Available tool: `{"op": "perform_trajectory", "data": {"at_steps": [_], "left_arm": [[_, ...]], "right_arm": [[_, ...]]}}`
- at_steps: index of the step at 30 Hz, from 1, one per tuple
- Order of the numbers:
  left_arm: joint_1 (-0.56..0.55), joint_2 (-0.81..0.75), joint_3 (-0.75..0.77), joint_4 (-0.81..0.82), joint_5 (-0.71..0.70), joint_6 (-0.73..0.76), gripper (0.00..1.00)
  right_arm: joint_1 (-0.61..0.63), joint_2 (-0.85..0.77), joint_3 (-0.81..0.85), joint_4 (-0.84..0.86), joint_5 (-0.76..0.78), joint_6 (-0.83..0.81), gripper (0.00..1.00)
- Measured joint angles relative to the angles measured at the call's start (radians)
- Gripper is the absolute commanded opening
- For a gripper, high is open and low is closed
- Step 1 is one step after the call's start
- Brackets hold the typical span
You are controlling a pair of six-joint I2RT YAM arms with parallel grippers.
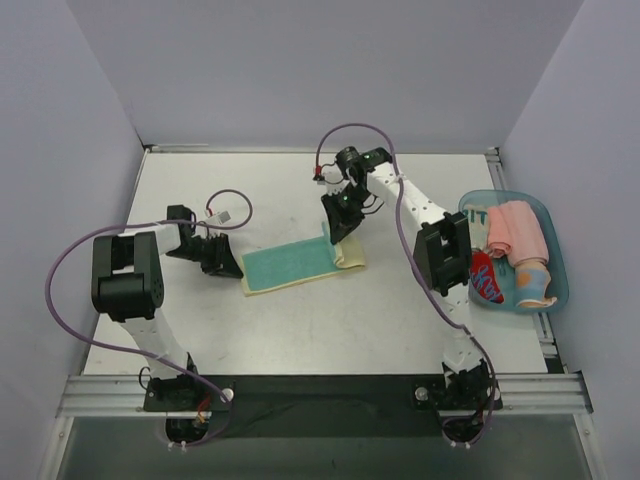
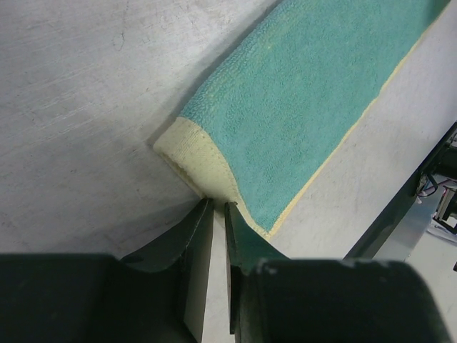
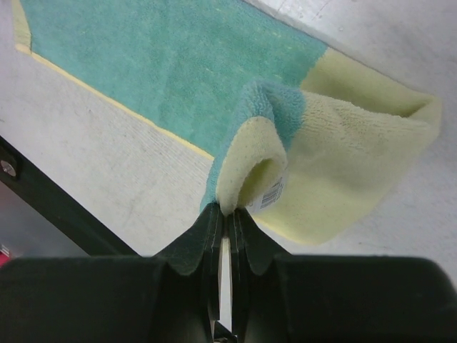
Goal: Roll the towels
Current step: Fold the towel
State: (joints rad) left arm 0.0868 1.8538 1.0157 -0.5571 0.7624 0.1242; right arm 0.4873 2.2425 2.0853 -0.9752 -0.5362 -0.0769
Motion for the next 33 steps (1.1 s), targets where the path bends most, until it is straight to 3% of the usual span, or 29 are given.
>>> {"op": "perform_trajectory", "data": {"at_steps": [10, 28, 33], "left_arm": [[0.0, 0.0, -0.005, 0.006, 0.008, 0.0, 0.24], [0.0, 0.001, -0.005, 0.006, 0.01, 0.0, 0.25], [0.0, 0.001, -0.005, 0.004, 0.019, 0.005, 0.31]], "right_arm": [[0.047, 0.121, 0.03, 0.011, -0.006, 0.032, 0.0], [0.066, 0.149, 0.073, 0.042, -0.008, 0.071, 0.0], [0.078, 0.192, 0.084, 0.051, -0.017, 0.071, 0.04]]}}
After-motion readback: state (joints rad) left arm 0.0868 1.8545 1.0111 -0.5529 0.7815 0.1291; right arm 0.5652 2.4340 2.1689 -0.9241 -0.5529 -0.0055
